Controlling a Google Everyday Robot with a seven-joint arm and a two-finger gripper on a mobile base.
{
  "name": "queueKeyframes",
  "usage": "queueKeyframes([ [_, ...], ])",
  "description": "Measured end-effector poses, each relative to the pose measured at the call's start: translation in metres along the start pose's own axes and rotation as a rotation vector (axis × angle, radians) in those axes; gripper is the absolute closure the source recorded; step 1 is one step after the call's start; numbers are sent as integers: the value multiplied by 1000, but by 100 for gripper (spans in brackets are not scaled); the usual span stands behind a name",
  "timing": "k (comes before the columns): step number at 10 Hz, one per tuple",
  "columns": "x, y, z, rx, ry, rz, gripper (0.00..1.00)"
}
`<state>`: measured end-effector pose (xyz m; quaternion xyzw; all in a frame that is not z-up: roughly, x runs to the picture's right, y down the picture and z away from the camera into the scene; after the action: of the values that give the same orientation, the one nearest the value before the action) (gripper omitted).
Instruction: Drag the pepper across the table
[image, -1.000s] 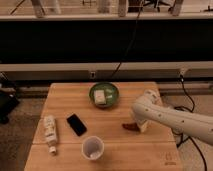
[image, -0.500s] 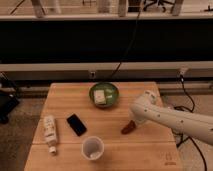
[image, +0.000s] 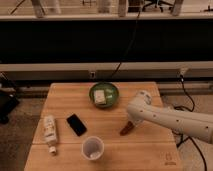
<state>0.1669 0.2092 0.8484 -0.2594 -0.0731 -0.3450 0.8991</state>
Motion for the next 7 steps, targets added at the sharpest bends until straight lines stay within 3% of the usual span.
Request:
queueKeyframes([
  [7,-11,-15,0,-3,19,-120,97],
])
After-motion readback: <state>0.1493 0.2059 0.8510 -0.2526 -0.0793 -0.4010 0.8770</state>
